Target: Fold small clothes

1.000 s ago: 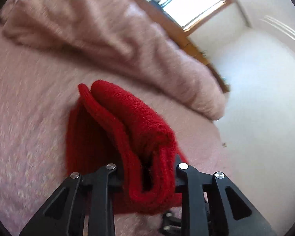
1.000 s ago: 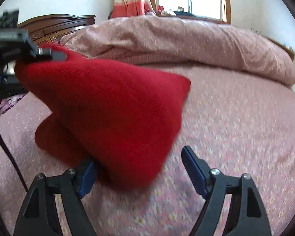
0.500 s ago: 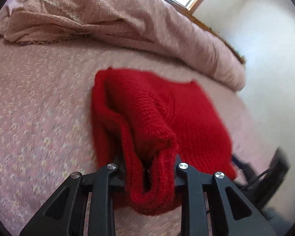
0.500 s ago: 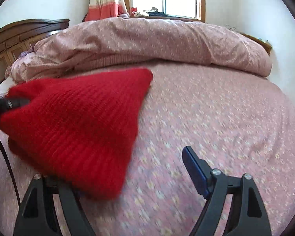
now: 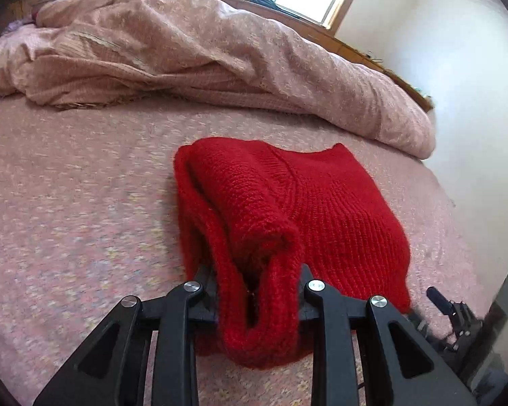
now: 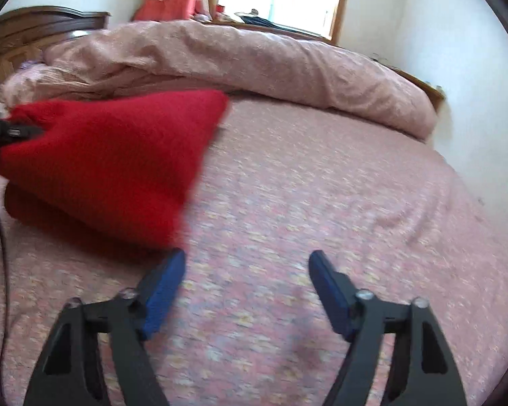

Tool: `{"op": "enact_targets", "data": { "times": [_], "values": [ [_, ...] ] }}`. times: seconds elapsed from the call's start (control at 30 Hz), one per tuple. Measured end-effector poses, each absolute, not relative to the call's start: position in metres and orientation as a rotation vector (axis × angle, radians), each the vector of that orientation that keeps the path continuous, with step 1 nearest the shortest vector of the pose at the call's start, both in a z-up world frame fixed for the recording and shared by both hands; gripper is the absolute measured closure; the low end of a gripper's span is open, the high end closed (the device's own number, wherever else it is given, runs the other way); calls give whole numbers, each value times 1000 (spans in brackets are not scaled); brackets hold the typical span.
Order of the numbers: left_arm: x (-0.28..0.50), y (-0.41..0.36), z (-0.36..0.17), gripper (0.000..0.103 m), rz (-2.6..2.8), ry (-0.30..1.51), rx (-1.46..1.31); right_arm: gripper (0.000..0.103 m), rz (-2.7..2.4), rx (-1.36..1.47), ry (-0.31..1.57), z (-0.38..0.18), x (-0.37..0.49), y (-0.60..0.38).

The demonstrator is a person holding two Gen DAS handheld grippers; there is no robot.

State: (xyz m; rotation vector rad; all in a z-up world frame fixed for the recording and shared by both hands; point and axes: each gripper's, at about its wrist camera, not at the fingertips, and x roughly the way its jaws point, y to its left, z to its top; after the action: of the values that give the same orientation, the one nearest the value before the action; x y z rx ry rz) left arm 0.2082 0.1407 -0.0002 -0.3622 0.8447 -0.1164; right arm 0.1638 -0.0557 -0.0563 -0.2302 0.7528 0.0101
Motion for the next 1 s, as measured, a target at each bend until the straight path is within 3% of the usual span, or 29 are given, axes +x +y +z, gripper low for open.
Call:
{"op": "enact_targets", "data": {
  "times": [0.03, 0.1, 0.17, 0.33, 0.5, 0.53, 0.63, 0.77, 1.0],
  "values": [
    [207, 145, 2, 82, -114, 862, -393, 54, -33, -212, 781, -57, 169, -66],
    [210, 153, 4, 74, -140, 901, -458, 54, 17, -85, 820, -55, 177, -86],
    [212, 157, 3, 72, -169, 943, -461, 54, 69, 41, 840, -46, 186, -98],
    [184, 172, 18, 72, -112, 998, -538, 55, 256, 40, 740, -11, 183, -78],
    [172, 165, 70, 72, -46, 807, -478, 56, 500, 5, 633, 23, 191, -42],
    [177, 159, 74, 72, -52, 786, -465, 61, 514, -26, 621, 26, 199, -30],
    [203, 130, 69, 72, -92, 768, -404, 99, 565, -36, 645, 21, 221, -8],
    [225, 105, 40, 83, -101, 823, -342, 103, 608, 24, 752, -9, 238, 4],
    [234, 97, 1, 83, -86, 925, -282, 103, 644, 109, 719, -58, 224, 2]
  ]
}}
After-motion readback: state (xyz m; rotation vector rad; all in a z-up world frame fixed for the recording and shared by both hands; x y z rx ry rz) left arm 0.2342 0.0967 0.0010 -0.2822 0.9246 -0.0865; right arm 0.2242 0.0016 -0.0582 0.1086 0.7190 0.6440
